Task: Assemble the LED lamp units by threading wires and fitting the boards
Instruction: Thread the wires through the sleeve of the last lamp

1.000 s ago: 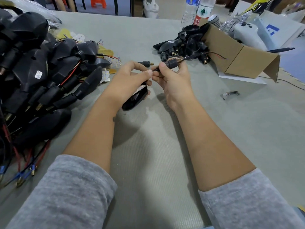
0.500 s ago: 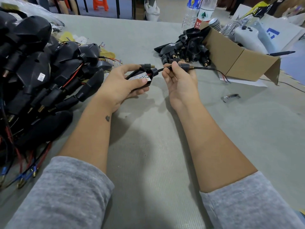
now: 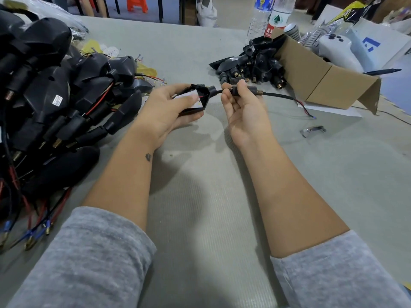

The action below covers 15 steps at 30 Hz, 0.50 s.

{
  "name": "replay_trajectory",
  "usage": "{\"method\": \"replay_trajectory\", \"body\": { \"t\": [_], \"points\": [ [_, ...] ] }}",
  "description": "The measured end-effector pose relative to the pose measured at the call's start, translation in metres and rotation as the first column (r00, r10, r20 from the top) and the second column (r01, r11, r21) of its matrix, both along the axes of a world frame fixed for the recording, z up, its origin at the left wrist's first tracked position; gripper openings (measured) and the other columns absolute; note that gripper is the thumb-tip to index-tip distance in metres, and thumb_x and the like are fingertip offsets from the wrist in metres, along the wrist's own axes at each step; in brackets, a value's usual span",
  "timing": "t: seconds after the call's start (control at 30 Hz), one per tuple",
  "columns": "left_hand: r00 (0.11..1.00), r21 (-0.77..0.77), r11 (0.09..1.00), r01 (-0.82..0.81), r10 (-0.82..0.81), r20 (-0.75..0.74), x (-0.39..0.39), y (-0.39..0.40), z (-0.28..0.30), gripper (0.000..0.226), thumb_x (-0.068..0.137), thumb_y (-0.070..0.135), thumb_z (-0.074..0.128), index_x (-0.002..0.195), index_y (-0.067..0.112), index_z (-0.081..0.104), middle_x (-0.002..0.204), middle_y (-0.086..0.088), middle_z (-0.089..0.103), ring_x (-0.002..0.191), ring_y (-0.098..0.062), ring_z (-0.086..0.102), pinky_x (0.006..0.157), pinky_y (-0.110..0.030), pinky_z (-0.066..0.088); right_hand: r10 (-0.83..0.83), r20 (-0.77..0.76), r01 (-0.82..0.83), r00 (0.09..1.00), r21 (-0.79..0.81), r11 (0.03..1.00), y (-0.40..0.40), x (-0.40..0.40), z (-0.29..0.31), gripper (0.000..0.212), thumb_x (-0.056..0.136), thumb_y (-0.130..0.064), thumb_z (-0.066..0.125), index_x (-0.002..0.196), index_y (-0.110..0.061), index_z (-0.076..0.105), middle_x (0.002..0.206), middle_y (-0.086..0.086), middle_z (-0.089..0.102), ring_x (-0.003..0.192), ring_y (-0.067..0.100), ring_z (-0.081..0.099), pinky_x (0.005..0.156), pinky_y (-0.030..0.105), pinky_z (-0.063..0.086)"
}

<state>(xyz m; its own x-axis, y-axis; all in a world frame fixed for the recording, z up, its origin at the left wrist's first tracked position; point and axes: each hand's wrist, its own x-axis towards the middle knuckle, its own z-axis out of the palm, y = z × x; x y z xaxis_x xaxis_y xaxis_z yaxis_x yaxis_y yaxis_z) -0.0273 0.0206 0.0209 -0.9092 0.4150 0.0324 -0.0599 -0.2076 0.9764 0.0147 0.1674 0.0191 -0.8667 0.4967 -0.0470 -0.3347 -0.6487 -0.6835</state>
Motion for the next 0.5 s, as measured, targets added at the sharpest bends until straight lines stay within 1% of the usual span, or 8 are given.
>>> {"method": "replay_trajectory", "body": {
  "t": [0.07, 0.1, 0.13, 0.2, 0.27, 0.33, 0.43, 0.5],
  "points": [
    [0.992, 0.080, 0.997, -0.006, -0.004, 0.124, -0.0024, -0.0011, 0.0028, 0.016, 0.097, 0.005, 0.053, 0.108, -0.002, 0.061, 0.103, -0.016, 0.067, 0.086, -0.024, 0.071, 0.077, -0.034, 0.060, -0.045, 0.002, 0.045, 0.999, -0.018, 0.999, 0.0017, -0.0010, -0.0002, 0.011, 0.099, -0.008, 0.053, 0.108, -0.002, 0.051, 0.080, 0.015, 0.065, 0.058, 0.012, 0.063, 0.059, 0.020, 0.056],
    [0.985, 0.120, 0.993, -0.018, -0.003, 0.174, -0.0036, -0.0019, 0.0034, 0.018, 0.098, 0.004, 0.050, 0.111, -0.005, 0.059, 0.106, -0.019, 0.066, 0.089, -0.028, 0.070, 0.077, -0.035, 0.060, -0.060, 0.001, 0.060, 0.998, -0.028, 0.998, 0.0023, -0.0011, -0.0002, 0.011, 0.099, -0.009, 0.054, 0.107, -0.002, 0.051, 0.079, 0.015, 0.066, 0.057, 0.012, 0.063, 0.058, 0.020, 0.056],
    [0.982, 0.133, 0.991, -0.024, -0.002, 0.189, -0.0045, -0.0029, 0.0032, 0.021, 0.098, 0.003, 0.048, 0.115, -0.006, 0.057, 0.109, -0.021, 0.065, 0.090, -0.029, 0.070, 0.076, -0.034, 0.060, -0.070, -0.003, 0.070, 0.998, -0.037, 0.997, 0.0031, -0.0012, 0.0000, 0.009, 0.099, -0.009, 0.054, 0.106, -0.003, 0.051, 0.077, 0.014, 0.066, 0.057, 0.011, 0.063, 0.059, 0.020, 0.056],
    [0.989, 0.086, 0.996, -0.006, -0.007, 0.145, -0.0048, -0.0042, 0.0019, 0.024, 0.099, 0.002, 0.046, 0.119, -0.005, 0.057, 0.109, -0.019, 0.066, 0.087, -0.026, 0.072, 0.071, -0.026, 0.058, -0.081, -0.017, 0.080, 0.997, -0.045, 0.996, 0.0040, -0.0017, -0.0006, 0.005, 0.099, -0.010, 0.054, 0.100, -0.005, 0.052, 0.075, 0.013, 0.067, 0.056, 0.011, 0.064, 0.060, 0.020, 0.056],
    [0.996, 0.012, 1.000, 0.020, -0.021, 0.083, -0.0038, -0.0050, 0.0004, 0.024, 0.100, 0.003, 0.046, 0.120, -0.001, 0.058, 0.105, -0.014, 0.068, 0.080, -0.021, 0.073, 0.065, -0.019, 0.055, -0.084, -0.025, 0.083, 0.996, -0.045, 0.996, 0.0036, -0.0018, -0.0007, 0.006, 0.099, -0.010, 0.054, 0.095, -0.007, 0.052, 0.077, 0.014, 0.066, 0.056, 0.011, 0.063, 0.060, 0.020, 0.056],
    [0.997, -0.017, 1.000, 0.022, -0.021, 0.069, -0.0036, -0.0049, 0.0001, 0.023, 0.099, 0.004, 0.049, 0.119, 0.002, 0.060, 0.101, -0.012, 0.069, 0.076, -0.019, 0.073, 0.062, -0.016, 0.054, -0.096, -0.023, 0.095, 0.995, -0.041, 0.995, 0.0039, -0.0027, -0.0011, 0.007, 0.099, -0.010, 0.054, 0.093, -0.007, 0.052, 0.079, 0.015, 0.065, 0.056, 0.011, 0.063, 0.061, 0.020, 0.056],
    [0.997, -0.006, 1.000, 0.007, -0.007, 0.075, -0.0044, -0.0050, -0.0008, 0.020, 0.097, 0.002, 0.053, 0.113, 0.003, 0.063, 0.097, -0.008, 0.071, 0.078, -0.015, 0.073, 0.067, -0.018, 0.056, -0.108, -0.024, 0.107, 0.994, -0.043, 0.993, 0.0042, -0.0038, -0.0014, 0.009, 0.099, -0.011, 0.054, 0.091, -0.008, 0.051, 0.080, 0.015, 0.065, 0.056, 0.010, 0.063, 0.061, 0.020, 0.056],
    [0.999, -0.031, 1.000, 0.006, -0.005, 0.037, -0.0050, -0.0055, -0.0029, 0.024, 0.096, -0.001, 0.052, 0.117, 0.006, 0.063, 0.100, -0.005, 0.071, 0.081, -0.011, 0.072, 0.073, -0.018, 0.056, -0.097, -0.020, 0.097, 0.995, -0.036, 0.995, 0.0048, -0.0040, -0.0014, 0.011, 0.100, -0.012, 0.053, 0.090, -0.007, 0.051, 0.080, 0.016, 0.065, 0.056, 0.011, 0.063, 0.061, 0.020, 0.057]
  ]
}}
